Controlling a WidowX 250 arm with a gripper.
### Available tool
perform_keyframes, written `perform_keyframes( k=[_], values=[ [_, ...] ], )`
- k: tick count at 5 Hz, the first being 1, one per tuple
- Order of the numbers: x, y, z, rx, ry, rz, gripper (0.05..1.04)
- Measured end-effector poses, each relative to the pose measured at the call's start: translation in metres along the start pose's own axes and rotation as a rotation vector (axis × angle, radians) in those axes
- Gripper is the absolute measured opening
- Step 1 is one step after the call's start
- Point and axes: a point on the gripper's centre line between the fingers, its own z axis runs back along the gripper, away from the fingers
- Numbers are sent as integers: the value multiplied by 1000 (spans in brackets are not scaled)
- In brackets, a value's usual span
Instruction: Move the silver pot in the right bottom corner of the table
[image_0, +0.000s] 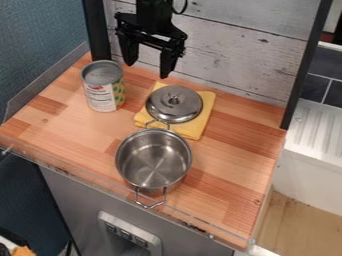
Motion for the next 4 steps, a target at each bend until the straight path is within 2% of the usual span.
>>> perform_keyframes(
  k=[1, 2, 3, 4],
  values=[
    [-4, -4, -13, -10, 36, -3, 1001],
    [-19, -38, -25, -40, 68, -79, 1001],
    [-28, -65, -15, -55, 22, -118, 1001],
    [-45, -94, -22, -56, 19, -144, 1001]
  ],
)
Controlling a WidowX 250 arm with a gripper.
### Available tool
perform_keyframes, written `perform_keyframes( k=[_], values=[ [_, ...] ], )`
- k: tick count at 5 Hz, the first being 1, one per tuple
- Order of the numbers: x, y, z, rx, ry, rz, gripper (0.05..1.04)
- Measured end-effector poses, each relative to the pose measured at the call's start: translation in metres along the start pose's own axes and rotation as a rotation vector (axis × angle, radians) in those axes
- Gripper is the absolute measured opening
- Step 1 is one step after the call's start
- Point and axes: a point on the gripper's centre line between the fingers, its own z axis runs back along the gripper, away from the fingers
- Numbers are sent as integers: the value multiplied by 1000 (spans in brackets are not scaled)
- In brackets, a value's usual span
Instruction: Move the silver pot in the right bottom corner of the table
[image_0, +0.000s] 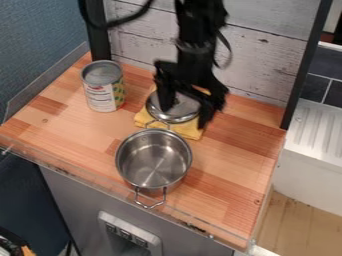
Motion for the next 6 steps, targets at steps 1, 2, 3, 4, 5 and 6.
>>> perform_keyframes(
  k=[1, 2, 3, 4, 5, 6],
  values=[
    [-11, -32, -9, 18, 1, -11, 1001],
    [-19, -42, -18, 37, 26, 33, 1001],
    [-22, -47, -31, 60, 52, 43, 1001],
    [-27, -43, -33, 107, 68, 92, 1001],
    [-28, -43, -34, 111, 64, 112, 1001],
    [-34, -38, -36, 136, 71, 138, 1001]
  ],
)
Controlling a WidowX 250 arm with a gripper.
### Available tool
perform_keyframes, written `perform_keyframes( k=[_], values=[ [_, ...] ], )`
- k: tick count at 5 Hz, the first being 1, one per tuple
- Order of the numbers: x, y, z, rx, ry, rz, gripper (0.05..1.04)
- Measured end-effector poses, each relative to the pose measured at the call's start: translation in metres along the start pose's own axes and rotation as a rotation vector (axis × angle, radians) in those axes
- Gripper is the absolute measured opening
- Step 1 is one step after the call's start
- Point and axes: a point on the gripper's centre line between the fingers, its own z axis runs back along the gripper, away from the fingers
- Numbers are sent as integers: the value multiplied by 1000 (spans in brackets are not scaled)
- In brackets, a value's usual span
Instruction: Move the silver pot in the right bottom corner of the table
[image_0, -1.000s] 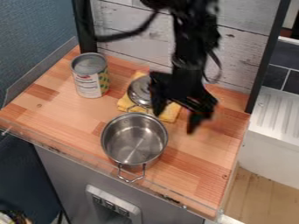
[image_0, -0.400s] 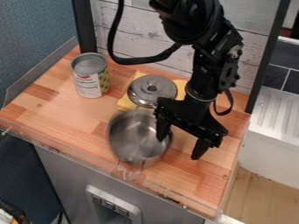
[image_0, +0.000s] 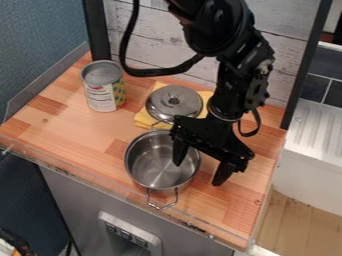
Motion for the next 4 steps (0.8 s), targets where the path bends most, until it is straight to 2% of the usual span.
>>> perform_keyframes(
  k=[1, 3, 4],
  values=[
    [0, -1, 0, -17, 5, 24, 945],
    [1, 5, -4, -42, 14, 50, 352],
    [-3, 4, -6, -60, 30, 43, 148]
  ],
)
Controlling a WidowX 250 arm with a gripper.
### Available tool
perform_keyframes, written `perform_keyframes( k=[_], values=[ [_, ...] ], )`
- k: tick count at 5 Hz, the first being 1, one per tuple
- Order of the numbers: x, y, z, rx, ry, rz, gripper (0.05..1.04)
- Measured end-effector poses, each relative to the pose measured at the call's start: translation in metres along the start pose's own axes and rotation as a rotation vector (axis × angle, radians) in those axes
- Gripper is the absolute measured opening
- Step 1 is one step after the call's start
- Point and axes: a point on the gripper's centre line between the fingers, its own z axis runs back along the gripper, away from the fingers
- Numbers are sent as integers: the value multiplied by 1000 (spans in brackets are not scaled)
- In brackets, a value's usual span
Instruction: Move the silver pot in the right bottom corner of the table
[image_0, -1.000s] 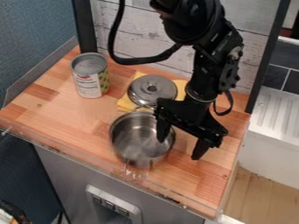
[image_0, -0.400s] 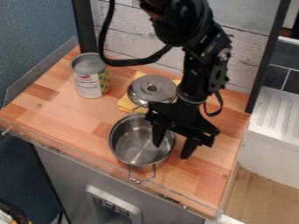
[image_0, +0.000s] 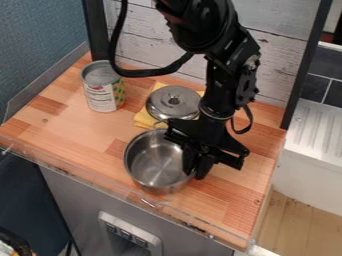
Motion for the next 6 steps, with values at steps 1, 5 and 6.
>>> perform_keyframes(
  k=[1, 5, 6],
  values=[
    [-1, 4, 8, -56, -10, -6, 79],
    [-18, 128, 36, -37, -26, 199, 66],
    [-19, 160, 22, -28, 19, 302, 66]
  ],
)
